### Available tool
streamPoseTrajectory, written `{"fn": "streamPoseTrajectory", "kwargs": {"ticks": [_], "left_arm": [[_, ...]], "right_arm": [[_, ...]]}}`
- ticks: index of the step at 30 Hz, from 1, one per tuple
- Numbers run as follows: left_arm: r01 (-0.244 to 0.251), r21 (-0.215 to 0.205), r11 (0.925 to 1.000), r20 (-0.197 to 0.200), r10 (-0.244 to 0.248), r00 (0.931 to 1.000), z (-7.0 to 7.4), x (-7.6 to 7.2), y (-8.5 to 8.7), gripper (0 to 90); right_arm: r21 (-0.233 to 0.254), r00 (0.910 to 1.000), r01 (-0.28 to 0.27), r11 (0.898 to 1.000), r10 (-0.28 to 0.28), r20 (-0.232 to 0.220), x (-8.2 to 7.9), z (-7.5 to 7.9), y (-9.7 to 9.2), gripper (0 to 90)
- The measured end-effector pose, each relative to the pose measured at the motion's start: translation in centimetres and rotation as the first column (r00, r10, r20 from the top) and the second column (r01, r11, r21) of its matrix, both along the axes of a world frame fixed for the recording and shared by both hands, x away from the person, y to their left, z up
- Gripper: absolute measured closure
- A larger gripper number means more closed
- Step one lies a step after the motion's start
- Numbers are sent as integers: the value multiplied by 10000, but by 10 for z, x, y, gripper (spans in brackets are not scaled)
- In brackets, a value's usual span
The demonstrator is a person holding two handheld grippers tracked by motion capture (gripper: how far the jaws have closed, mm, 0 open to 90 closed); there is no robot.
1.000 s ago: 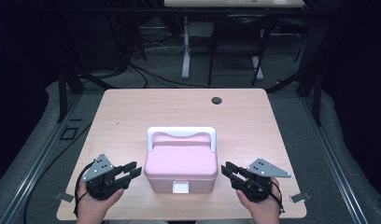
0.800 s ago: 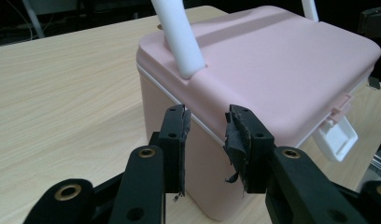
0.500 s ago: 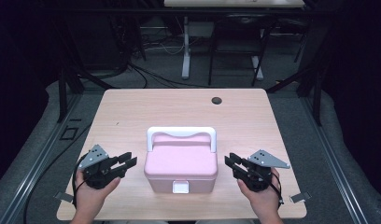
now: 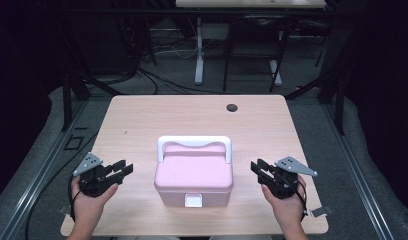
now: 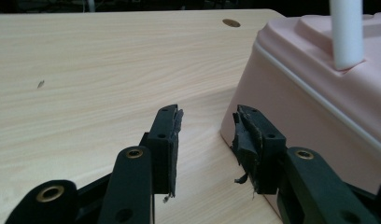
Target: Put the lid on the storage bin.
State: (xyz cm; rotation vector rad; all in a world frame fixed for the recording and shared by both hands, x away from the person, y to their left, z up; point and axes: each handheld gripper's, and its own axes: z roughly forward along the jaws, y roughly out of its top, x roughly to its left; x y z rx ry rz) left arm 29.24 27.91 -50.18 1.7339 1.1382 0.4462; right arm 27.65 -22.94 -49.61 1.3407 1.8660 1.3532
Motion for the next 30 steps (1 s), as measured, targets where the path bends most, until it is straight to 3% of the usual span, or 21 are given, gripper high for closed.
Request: {"fn": "streamPoseTrajectory", "kwargs": {"ticks": [2,11,18,23,30], "left_arm": [[-113,50,9999,-70,114,9999,-3,-1,4,594],[-515,-92,9986,-240,513,9984,-15,1,15,576],[-706,71,9975,-409,708,9967,-26,4,18,542],[-628,220,9978,-642,641,9959,-34,7,16,539],[-401,648,9971,-935,461,9945,-48,8,6,529]], "right_arm": [[-35,9999,126,9999,-126,68,0,-5,-2,673],[-295,9976,558,9980,-570,-405,6,-28,-14,633],[-410,9953,761,9963,-784,-573,8,-42,-19,604],[-554,9924,772,9955,-821,-912,8,-49,-21,581],[-942,9922,798,9924,-881,-877,10,-56,-16,524]]}}
